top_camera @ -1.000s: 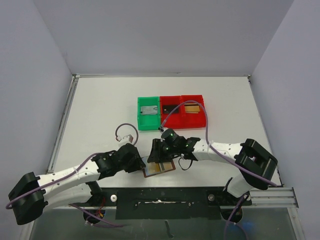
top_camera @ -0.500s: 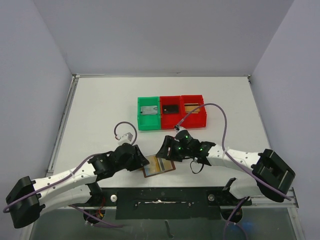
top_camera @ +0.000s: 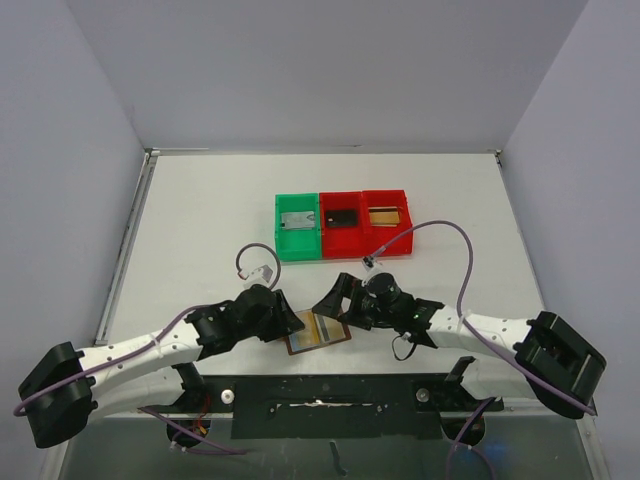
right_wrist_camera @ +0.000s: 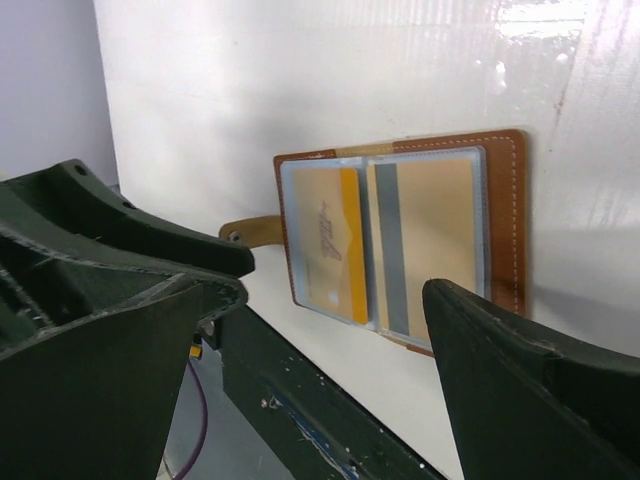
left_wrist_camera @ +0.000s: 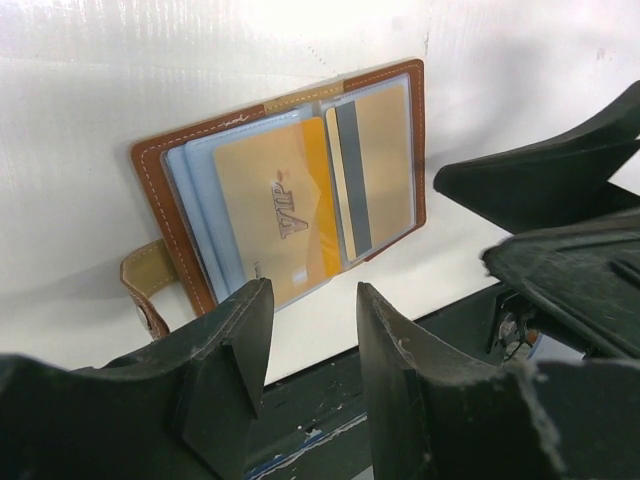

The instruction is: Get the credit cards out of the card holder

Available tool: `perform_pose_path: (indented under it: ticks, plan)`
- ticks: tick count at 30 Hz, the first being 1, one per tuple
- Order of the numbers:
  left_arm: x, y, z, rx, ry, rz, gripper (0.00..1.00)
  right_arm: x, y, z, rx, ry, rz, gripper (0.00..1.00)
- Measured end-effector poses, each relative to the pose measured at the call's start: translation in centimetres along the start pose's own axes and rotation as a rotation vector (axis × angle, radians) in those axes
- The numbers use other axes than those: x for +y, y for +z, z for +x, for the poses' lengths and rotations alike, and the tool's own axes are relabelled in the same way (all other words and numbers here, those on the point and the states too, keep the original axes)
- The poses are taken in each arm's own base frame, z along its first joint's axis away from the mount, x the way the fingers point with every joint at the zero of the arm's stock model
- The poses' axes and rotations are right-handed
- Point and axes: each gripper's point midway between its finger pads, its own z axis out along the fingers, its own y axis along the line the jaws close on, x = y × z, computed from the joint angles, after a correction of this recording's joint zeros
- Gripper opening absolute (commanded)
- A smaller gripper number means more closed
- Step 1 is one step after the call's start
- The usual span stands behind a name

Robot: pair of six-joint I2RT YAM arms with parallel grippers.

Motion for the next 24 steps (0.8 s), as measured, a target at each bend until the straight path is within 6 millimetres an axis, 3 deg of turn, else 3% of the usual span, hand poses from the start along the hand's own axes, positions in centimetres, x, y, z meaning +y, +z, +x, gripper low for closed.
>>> perform_pose_path:
  ticks: [3, 9, 18, 24]
  plan:
    - [0.1, 0.0, 0.0, 0.001, 0.000, -0.003, 0.39, 0.8, -0.5, -0.7, -0.023, 0.002, -0.029, 0.99]
    - [0.6, 0.4, 0.2, 0.009, 0.001, -0.027, 0.38, 1.0, -0.8, -2.0, -0.061, 0.039, -0.058, 0.83]
    - [1.7, 0.8, 0.2, 0.006, 0.001, -0.075, 0.38, -0.1, 1.5, 0.3, 0.062, 0.012, -0.008, 0.52]
    - [2.1, 0.8, 0.0, 0.002, -0.003, -0.092, 0.38, 0.5, 2.8, 1.4, 0.131, -0.007, -0.020, 0.42]
